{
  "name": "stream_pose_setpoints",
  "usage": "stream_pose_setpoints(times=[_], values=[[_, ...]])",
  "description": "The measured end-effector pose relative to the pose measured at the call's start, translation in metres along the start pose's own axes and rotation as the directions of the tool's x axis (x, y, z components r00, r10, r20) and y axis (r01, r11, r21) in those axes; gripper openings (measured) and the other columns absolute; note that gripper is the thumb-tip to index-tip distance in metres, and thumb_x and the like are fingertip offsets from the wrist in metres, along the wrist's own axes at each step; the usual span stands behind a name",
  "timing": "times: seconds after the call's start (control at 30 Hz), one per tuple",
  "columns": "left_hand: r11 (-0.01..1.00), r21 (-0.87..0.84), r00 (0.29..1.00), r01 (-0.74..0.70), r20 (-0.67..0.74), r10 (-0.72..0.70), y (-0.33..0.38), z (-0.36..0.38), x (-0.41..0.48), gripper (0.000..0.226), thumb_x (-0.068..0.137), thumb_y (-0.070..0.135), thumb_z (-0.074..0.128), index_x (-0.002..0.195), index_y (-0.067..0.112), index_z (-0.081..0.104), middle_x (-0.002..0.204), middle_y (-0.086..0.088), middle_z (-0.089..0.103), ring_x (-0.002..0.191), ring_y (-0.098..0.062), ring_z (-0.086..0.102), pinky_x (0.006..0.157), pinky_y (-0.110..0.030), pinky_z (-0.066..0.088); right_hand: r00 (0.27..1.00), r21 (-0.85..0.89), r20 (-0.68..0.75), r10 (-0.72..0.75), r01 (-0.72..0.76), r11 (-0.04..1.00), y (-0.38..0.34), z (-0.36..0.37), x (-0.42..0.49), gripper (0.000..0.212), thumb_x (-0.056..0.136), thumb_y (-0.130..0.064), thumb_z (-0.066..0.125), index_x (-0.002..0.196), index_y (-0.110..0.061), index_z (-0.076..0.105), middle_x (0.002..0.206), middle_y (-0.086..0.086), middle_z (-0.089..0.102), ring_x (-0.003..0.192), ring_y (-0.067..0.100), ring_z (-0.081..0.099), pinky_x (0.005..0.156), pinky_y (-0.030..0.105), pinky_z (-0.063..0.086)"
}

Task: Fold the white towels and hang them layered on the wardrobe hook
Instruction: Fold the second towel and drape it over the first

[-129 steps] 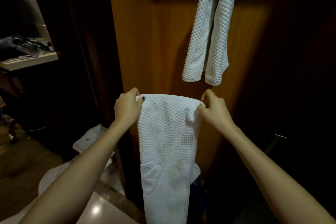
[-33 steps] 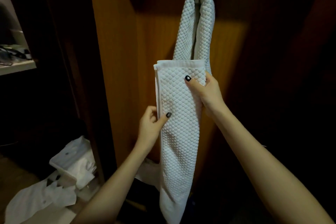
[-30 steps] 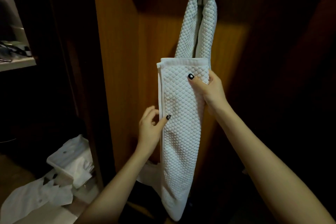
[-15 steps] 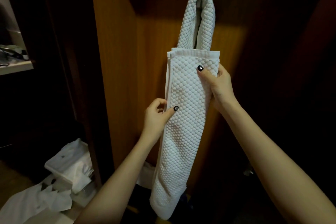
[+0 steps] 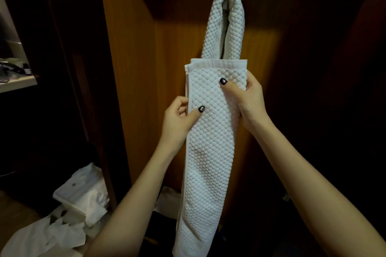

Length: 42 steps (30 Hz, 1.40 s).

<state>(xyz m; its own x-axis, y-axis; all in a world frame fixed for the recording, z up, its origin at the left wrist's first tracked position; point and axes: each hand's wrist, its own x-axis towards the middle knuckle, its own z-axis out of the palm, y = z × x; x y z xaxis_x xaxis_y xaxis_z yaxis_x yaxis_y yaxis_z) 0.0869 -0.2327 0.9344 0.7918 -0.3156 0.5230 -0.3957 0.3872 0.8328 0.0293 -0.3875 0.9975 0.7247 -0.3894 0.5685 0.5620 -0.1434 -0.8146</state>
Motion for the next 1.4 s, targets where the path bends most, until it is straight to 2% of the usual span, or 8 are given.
stream_pose_setpoints(times=[0.2, 0.43, 0.67, 0.8, 1.0, 1.17, 1.3, 1.4], values=[[0.991, 0.115, 0.990, -0.066, -0.117, 0.079, 0.017, 0.006, 0.016, 0.019, 0.092, 0.006, 0.064, 0.081, 0.013, 0.051, 0.082, -0.014, 0.059, 0.073, -0.017, 0.056, 0.062, -0.026, 0.046, 1.000, -0.006, 0.008, 0.001, -0.001, 1.000, 0.003, 0.001, -0.009, 0.020, 0.088, -0.006, 0.069, 0.103, -0.018, 0.063, 0.095, -0.006, 0.075, 0.093, 0.011, 0.071, 0.073, 0.021, 0.055], [0.994, 0.099, 0.987, -0.048, -0.150, 0.062, 0.020, 0.017, 0.023, 0.010, 0.092, 0.013, 0.066, 0.089, 0.013, 0.056, 0.079, -0.001, 0.071, 0.067, -0.009, 0.067, 0.055, -0.025, 0.053, 0.999, -0.028, 0.030, 0.035, -0.034, 0.999, 0.007, -0.003, -0.012, 0.024, 0.090, -0.005, 0.067, 0.110, -0.015, 0.059, 0.105, -0.002, 0.071, 0.098, 0.013, 0.070, 0.080, 0.025, 0.056], [0.989, -0.025, 0.989, -0.144, -0.036, 0.144, 0.018, 0.017, 0.025, 0.017, 0.096, 0.010, 0.059, 0.086, 0.020, 0.050, 0.082, -0.004, 0.062, 0.074, -0.012, 0.060, 0.061, -0.025, 0.050, 0.976, 0.001, 0.198, 0.095, -0.098, 0.995, -0.004, -0.013, -0.011, 0.030, 0.087, -0.007, 0.067, 0.116, -0.013, 0.061, 0.107, -0.002, 0.075, 0.103, 0.016, 0.070, 0.081, 0.024, 0.055], [0.983, -0.138, 0.992, -0.119, 0.023, 0.123, 0.017, 0.021, 0.025, 0.012, 0.094, 0.015, 0.061, 0.091, 0.024, 0.055, 0.095, -0.012, 0.063, 0.084, -0.021, 0.063, 0.070, -0.034, 0.054, 0.977, 0.017, 0.167, 0.134, -0.139, 0.990, -0.003, -0.017, -0.012, 0.029, 0.085, -0.008, 0.069, 0.113, -0.012, 0.063, 0.107, 0.004, 0.074, 0.100, 0.020, 0.071, 0.080, 0.029, 0.057], [0.991, -0.134, 0.999, -0.022, 0.023, 0.025, 0.018, 0.019, 0.025, 0.025, 0.095, 0.016, 0.061, 0.113, 0.028, 0.048, 0.094, -0.004, 0.075, 0.082, -0.016, 0.073, 0.064, -0.024, 0.056, 0.985, 0.012, 0.070, 0.161, -0.162, 0.987, 0.000, -0.022, -0.011, 0.028, 0.081, -0.008, 0.075, 0.107, -0.008, 0.067, 0.108, 0.012, 0.073, 0.102, 0.028, 0.070, 0.088, 0.040, 0.057], [0.997, -0.067, 0.999, -0.037, 0.015, 0.038, 0.023, 0.008, 0.028, 0.007, 0.089, 0.014, 0.068, 0.095, 0.017, 0.070, 0.092, 0.002, 0.075, 0.087, -0.012, 0.070, 0.071, -0.022, 0.055, 0.974, 0.011, 0.114, 0.194, -0.196, 0.980, -0.007, -0.021, -0.007, 0.029, 0.079, -0.012, 0.077, 0.106, -0.008, 0.069, 0.105, 0.012, 0.074, 0.099, 0.027, 0.071, 0.082, 0.037, 0.057], [0.973, -0.215, 0.991, 0.087, 0.117, -0.063, 0.031, 0.004, 0.032, 0.013, 0.082, 0.016, 0.070, 0.094, 0.013, 0.067, 0.088, 0.004, 0.071, 0.086, -0.012, 0.068, 0.074, -0.027, 0.057, 0.963, 0.016, 0.183, 0.197, -0.203, 0.979, -0.017, -0.021, -0.002, 0.018, 0.082, -0.008, 0.075, 0.099, -0.011, 0.070, 0.101, 0.012, 0.075, 0.093, 0.025, 0.073, 0.075, 0.032, 0.058], [0.981, -0.186, 0.990, 0.056, 0.139, -0.030, 0.040, 0.005, 0.034, 0.016, 0.078, 0.017, 0.073, 0.093, 0.016, 0.069, 0.091, 0.003, 0.072, 0.088, -0.014, 0.067, 0.074, -0.028, 0.055, 0.952, 0.049, 0.212, 0.223, -0.238, 0.970, -0.027, -0.025, 0.000, 0.015, 0.083, -0.010, 0.073, 0.097, -0.012, 0.071, 0.098, 0.010, 0.076, 0.090, 0.022, 0.073, 0.071, 0.029, 0.058]])
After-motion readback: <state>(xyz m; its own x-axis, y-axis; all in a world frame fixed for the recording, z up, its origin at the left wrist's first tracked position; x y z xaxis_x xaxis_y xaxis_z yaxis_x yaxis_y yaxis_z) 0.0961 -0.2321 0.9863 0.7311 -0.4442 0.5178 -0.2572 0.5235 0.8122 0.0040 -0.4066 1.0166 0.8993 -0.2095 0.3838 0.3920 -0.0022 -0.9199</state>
